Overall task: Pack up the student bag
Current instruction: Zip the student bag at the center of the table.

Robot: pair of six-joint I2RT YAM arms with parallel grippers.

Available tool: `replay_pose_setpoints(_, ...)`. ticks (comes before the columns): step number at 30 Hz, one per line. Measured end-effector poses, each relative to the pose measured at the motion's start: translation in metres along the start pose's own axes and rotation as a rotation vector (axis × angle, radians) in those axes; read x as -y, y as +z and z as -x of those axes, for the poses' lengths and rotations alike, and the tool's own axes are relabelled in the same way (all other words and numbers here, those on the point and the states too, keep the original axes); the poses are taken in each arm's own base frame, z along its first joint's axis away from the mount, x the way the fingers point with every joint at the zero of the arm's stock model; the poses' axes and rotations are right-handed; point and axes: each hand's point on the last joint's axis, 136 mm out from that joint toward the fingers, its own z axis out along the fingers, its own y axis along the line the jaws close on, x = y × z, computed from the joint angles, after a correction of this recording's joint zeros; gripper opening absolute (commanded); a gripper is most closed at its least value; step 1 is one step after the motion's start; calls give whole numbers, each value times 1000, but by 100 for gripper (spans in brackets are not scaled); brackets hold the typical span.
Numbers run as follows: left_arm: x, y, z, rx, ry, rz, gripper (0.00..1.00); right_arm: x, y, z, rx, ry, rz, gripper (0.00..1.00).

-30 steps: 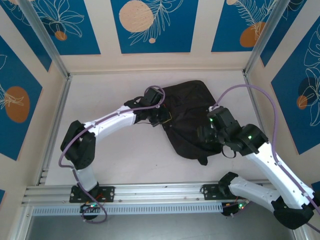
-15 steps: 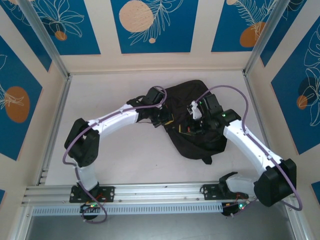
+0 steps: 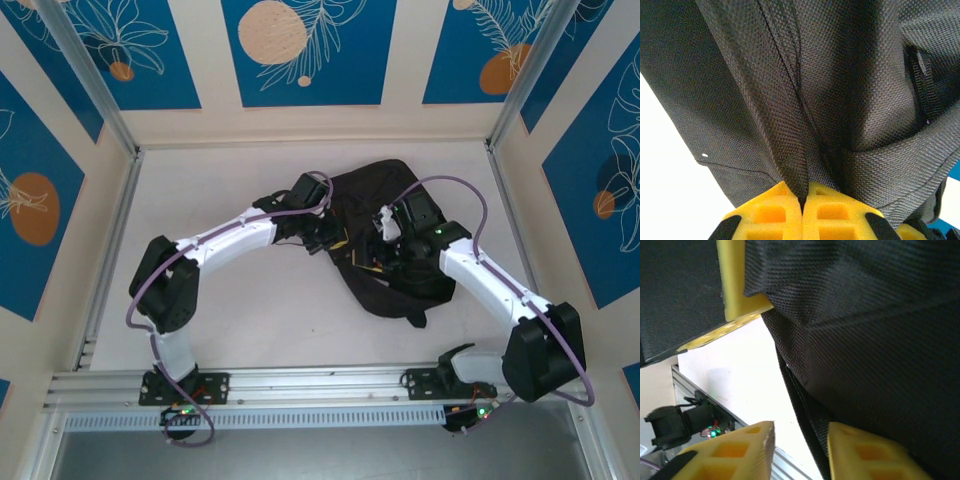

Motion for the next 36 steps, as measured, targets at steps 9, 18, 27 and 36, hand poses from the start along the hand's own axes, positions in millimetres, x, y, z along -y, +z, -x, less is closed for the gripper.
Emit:
replay_pose_setpoints(9,-4,4,0,-8,-8,10,0,11,22,4,-49,34,-8,36)
replay_pose_setpoints(18,-12,7,8,-2,-27,22,0,8,41,9,-91,49,-5,9)
replay_pose_setpoints(27,-14,8,13,2,-32,21,0,2,41,12,-86,38,31,0)
replay_pose_setpoints(36,-14,7,14,-12,-15,10,0,-5,36,9,-66,63,181,0)
